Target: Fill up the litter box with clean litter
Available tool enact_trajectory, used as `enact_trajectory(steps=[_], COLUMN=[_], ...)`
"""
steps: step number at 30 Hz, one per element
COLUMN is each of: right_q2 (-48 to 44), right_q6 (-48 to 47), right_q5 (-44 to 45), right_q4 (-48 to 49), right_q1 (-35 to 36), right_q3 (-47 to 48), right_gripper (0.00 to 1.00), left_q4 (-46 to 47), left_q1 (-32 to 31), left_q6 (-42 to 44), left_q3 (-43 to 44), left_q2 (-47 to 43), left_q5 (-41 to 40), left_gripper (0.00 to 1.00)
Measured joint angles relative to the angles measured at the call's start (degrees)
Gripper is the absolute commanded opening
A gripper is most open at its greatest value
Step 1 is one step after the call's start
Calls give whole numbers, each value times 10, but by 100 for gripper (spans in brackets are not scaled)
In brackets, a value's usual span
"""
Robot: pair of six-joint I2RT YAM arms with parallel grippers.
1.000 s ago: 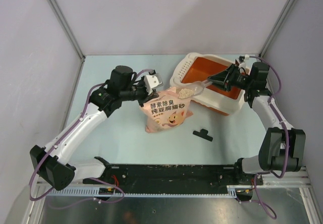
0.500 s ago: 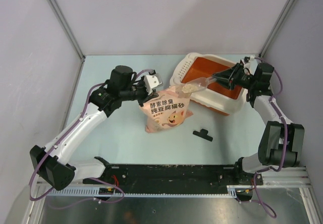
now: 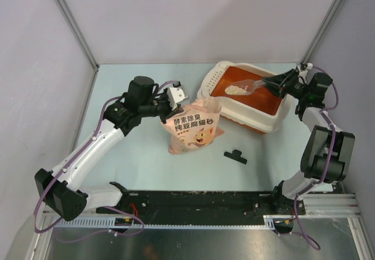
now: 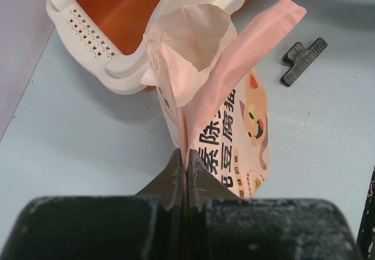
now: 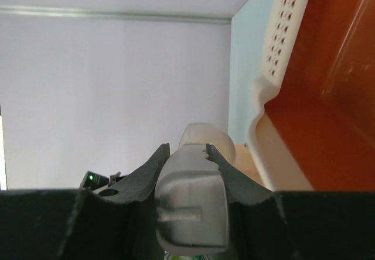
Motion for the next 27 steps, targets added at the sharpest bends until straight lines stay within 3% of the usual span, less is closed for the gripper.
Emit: enact_trajectory(steps=[6, 11, 19, 27], right_q2=[51, 57, 41, 20], right_q6=[-20, -141, -322, -391], right_q5=[10, 75, 241, 274], right_q4=[12, -74, -193, -280], right_q1=[-51, -67, -27, -7], right_q3=[49, 110, 152, 186], right_gripper=[0, 0, 0, 0], left_q4=[0, 1, 5, 6], left_q1=[0, 0, 0, 0], left_q6=[3, 4, 8, 8], left_q3=[0, -3, -12, -16], left_q2=[0, 0, 0, 0], left_q5=[-1, -1, 3, 23], left_gripper=[0, 0, 0, 0])
